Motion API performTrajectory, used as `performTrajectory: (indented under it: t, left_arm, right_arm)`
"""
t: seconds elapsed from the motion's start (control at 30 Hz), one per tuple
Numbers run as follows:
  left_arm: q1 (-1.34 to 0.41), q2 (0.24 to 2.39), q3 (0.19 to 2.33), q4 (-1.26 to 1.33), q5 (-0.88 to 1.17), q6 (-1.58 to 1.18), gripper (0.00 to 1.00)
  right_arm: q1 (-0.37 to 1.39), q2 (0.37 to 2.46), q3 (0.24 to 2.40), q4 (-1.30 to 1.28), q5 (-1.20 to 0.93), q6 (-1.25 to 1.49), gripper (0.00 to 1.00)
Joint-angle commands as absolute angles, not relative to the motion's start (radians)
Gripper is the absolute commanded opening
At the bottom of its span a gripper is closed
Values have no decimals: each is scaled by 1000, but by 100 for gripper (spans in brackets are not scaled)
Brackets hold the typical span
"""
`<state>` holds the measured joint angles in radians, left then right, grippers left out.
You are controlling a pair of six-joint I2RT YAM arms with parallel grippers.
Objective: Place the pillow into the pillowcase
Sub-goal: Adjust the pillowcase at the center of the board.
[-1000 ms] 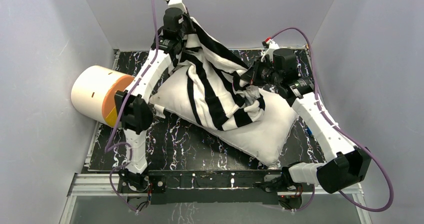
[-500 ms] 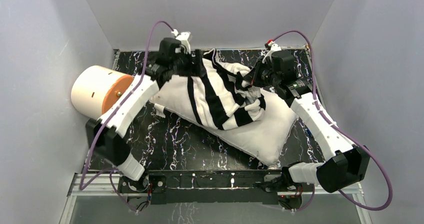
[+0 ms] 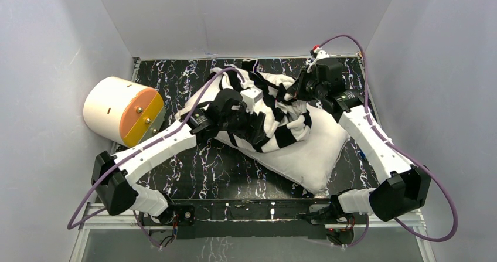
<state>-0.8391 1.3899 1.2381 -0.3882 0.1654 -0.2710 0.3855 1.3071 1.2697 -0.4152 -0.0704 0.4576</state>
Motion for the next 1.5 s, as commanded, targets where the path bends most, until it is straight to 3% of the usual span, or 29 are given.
performTrajectory:
  t: [0.0, 0.7, 1.0, 1.1, 1.2, 1.27, 1.37, 1.47]
  left_arm:
    - [-873, 1407, 1216, -310, 177, -227, 75]
    - [-947, 1380, 1226, -217, 191, -299, 77]
    - [-984, 1429, 1225, -202, 19, -239, 76]
    - [-1006, 1449, 1220, -195, -81, -202, 61]
    - [-1011, 1426, 1230, -210, -144, -170, 28]
    - [-1010, 1390, 1260, -251, -241, -153, 14]
    - [-992, 1362, 1347, -358, -373, -94, 11]
    - [-892, 1361, 1460, -500, -357, -86, 9]
  right_arm:
    - [380, 1308, 1324, -389, -40, 459, 0]
    - [372, 1346, 1348, -383, -6, 454, 0]
    - [371, 1333, 1342, -376, -8, 463, 0]
    - [371, 1332, 1342, -374, -11, 466, 0]
    - [370, 1335, 1345, -369, -16, 466, 0]
    - [370, 1346, 1356, -357, -30, 465, 0]
    - [371, 1388, 1422, -351, -67, 459, 0]
    - [371, 1450, 1507, -357, -86, 452, 0]
